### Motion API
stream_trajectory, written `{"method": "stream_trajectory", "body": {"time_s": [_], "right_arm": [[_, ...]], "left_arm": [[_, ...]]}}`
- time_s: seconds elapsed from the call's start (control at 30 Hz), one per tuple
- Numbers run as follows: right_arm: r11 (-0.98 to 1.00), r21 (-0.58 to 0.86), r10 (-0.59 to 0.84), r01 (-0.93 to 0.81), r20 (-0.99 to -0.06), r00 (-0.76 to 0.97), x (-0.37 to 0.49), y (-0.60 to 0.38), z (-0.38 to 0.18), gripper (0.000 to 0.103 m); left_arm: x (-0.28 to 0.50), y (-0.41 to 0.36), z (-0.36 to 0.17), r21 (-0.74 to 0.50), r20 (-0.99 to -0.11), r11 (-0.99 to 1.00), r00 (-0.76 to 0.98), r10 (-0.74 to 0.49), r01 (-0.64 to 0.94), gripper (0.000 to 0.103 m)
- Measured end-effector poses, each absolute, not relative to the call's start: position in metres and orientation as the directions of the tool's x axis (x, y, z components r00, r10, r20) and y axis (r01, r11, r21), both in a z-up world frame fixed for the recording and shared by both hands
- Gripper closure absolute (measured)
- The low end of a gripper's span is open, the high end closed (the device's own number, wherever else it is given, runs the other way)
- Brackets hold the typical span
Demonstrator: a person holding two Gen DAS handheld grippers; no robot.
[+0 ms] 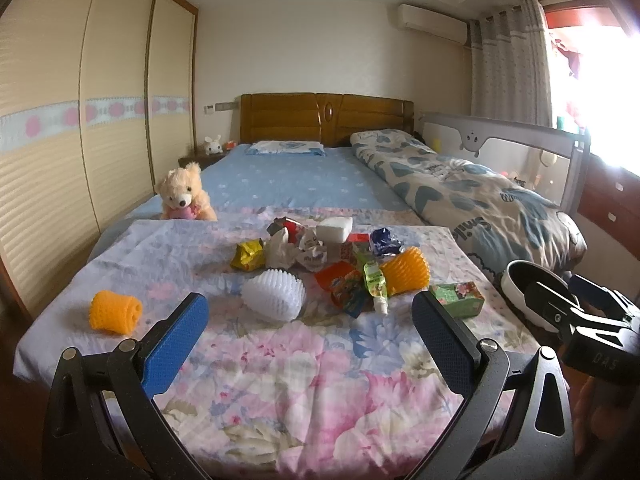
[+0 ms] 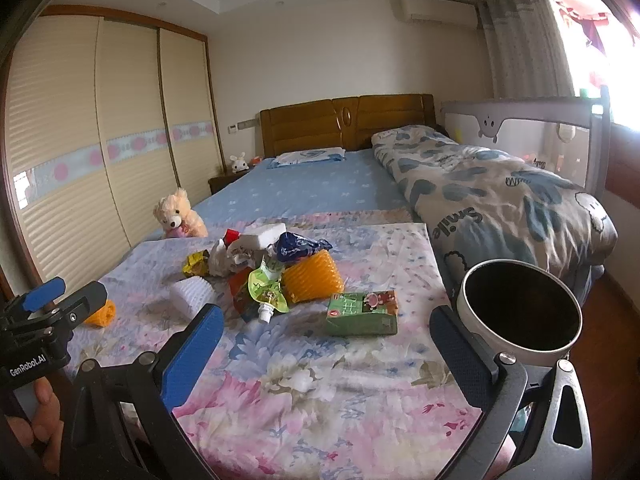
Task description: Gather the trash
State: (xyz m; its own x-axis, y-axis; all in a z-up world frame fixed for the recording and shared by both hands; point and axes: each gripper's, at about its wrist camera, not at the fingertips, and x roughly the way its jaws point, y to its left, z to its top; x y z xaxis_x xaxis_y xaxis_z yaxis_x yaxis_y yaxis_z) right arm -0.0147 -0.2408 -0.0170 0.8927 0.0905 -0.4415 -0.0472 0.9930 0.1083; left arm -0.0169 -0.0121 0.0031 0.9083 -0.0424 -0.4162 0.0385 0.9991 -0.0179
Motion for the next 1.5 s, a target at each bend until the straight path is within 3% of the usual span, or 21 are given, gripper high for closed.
{"method": "stream_trajectory", "body": {"time_s": [0.53,1.37,1.43,1.5], "right_arm": [[0.990,0.132,0.114,-0.050,-0.539,0.835,0.012,-0.229,-0.039,0.000],[0.992,0.101,0.030,0.071,-0.753,0.657,0.119,-0.274,-0.105,0.000],[0.993,0.098,0.029,0.071,-0.761,0.648,0.126,-0.275,-0.109,0.000],[0.993,0.097,0.032,0.068,-0.769,0.639,0.133,-0.276,-0.112,0.000]], "left_arm": [[0.025,0.038,-0.029,-0.093,-0.557,0.995,0.830,-0.025,-0.033,0.000],[0.166,0.042,-0.100,-0.030,-0.756,0.999,0.655,-0.006,-0.025,0.000],[0.173,0.040,-0.102,-0.034,-0.759,0.999,0.651,-0.010,-0.024,0.008],[0.180,0.039,-0.106,-0.040,-0.771,0.999,0.637,-0.021,-0.016,0.027]]}}
